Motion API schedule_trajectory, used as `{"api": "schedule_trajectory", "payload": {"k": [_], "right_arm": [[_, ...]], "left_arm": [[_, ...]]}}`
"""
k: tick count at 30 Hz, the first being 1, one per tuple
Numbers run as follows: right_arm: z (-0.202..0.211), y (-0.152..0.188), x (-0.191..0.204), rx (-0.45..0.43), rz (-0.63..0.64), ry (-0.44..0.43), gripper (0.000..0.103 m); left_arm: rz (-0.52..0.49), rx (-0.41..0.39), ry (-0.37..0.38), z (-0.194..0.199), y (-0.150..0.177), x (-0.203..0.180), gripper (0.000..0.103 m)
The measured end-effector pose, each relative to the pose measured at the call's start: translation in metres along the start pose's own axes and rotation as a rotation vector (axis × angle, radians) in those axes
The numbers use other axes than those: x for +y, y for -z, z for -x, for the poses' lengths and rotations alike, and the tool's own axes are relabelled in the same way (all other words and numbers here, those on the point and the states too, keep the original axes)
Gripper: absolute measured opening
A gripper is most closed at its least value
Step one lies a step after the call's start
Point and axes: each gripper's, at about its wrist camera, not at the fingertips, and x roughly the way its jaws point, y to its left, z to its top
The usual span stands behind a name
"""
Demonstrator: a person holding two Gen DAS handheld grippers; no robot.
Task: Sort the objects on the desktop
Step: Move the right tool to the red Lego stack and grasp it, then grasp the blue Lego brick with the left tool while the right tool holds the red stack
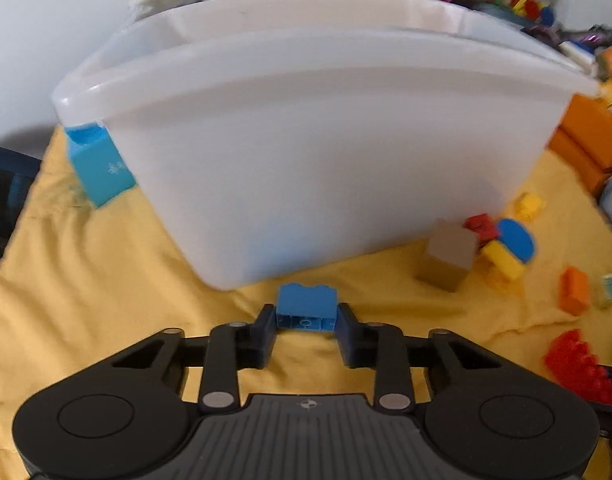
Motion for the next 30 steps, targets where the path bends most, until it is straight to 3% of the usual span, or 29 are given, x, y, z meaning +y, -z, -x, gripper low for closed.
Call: {"api": "schedule_trajectory", "payload": {"k": [2, 7, 11, 14, 17, 20, 24, 30], "right_arm": [[0.000, 0.002, 0.000, -0.003, 0.002, 0.001, 0.028], [-0.001, 0.003, -0.001, -0.009, -0.002, -0.001, 0.028], [-0.002, 0.003, 0.000, -0.010, 0.007, 0.004, 0.029], [-0.003, 0.002, 0.002, -0.007, 0.014, 0.010, 0.029], [-0.003, 0.003, 0.003, -0.007, 0.019, 0.010, 0.030], [-0.003, 0.003, 0.004, -0.005, 0.023, 0.012, 0.031], [-0.002, 0.004, 0.004, -0.006, 0.025, 0.005, 0.031], [-0.002, 0.005, 0.003, -0.010, 0.028, 0.002, 0.031]], "left_arm": [[-0.028, -0.001, 0.038, 0.007, 0.005, -0.004, 0.035], [-0.168, -0.050, 0.251, 0.044, 0.036, -0.032, 0.035], [-0.252, -0.015, 0.357, 0.046, 0.062, -0.049, 0.036], [-0.268, -0.028, 0.326, 0.051, 0.071, -0.052, 0.036], [-0.279, -0.033, 0.242, 0.060, 0.072, -0.048, 0.048], [-0.259, -0.020, 0.167, 0.068, 0.074, -0.040, 0.048], [-0.125, -0.040, 0.120, 0.088, 0.062, -0.036, 0.048], [-0.202, -0.040, 0.073, 0.083, 0.055, -0.078, 0.042]]}}
